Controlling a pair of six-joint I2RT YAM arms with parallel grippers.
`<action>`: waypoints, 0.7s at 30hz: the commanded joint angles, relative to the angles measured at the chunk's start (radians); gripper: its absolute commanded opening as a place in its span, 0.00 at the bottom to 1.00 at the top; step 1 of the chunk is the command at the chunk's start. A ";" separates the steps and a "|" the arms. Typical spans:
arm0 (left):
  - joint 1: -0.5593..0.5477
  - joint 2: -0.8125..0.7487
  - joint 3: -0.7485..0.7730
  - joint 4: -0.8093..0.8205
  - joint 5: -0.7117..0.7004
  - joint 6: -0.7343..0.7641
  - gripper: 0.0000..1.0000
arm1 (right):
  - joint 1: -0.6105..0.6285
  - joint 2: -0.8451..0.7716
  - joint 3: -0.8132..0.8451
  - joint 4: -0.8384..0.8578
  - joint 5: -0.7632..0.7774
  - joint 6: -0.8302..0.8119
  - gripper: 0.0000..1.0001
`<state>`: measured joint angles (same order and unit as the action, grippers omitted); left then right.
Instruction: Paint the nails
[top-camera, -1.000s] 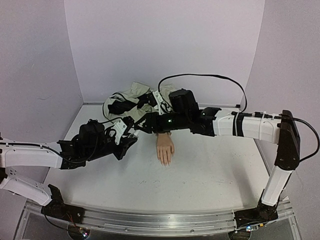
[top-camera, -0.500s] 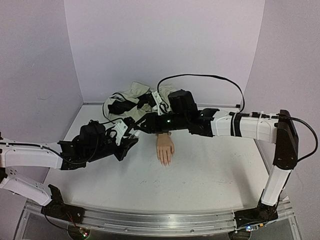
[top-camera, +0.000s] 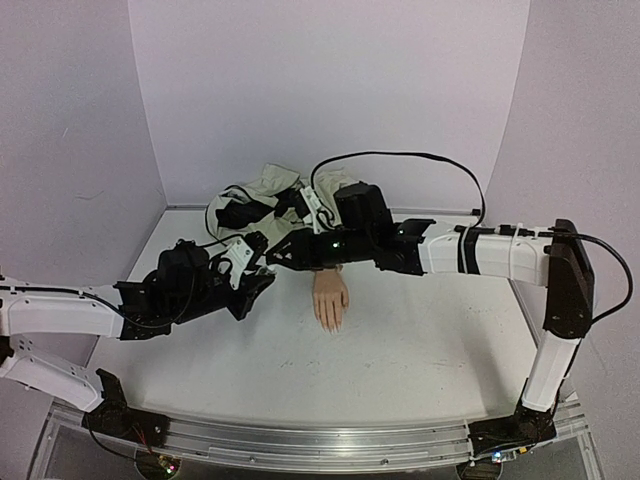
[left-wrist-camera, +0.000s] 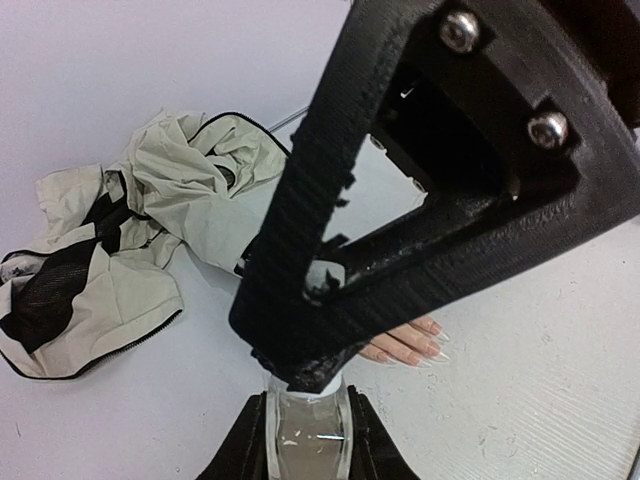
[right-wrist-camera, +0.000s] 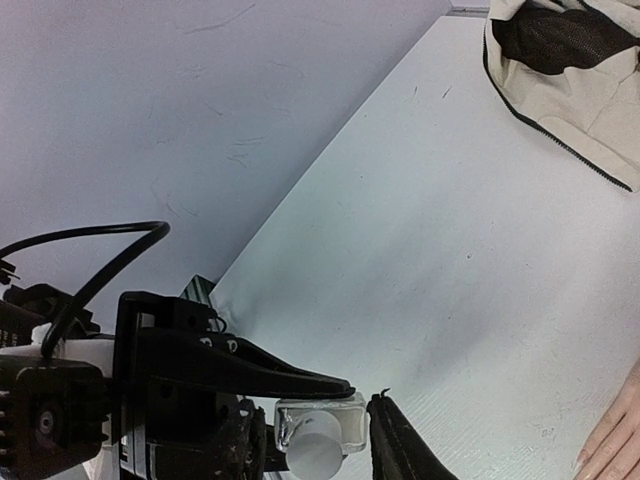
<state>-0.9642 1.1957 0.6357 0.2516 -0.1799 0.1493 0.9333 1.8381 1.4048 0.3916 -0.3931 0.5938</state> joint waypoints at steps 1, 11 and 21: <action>-0.005 -0.050 0.056 0.042 -0.014 -0.026 0.00 | 0.006 0.019 0.021 0.052 -0.039 -0.025 0.35; -0.002 -0.147 0.018 0.040 0.282 -0.082 0.00 | 0.005 -0.031 0.020 0.051 -0.276 -0.295 0.00; 0.056 -0.209 0.016 0.041 0.891 -0.173 0.00 | 0.021 -0.172 -0.063 -0.079 -0.748 -0.728 0.00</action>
<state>-0.9089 1.0077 0.6144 0.1844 0.5041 -0.0238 0.9268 1.7325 1.3346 0.3664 -0.9604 -0.0063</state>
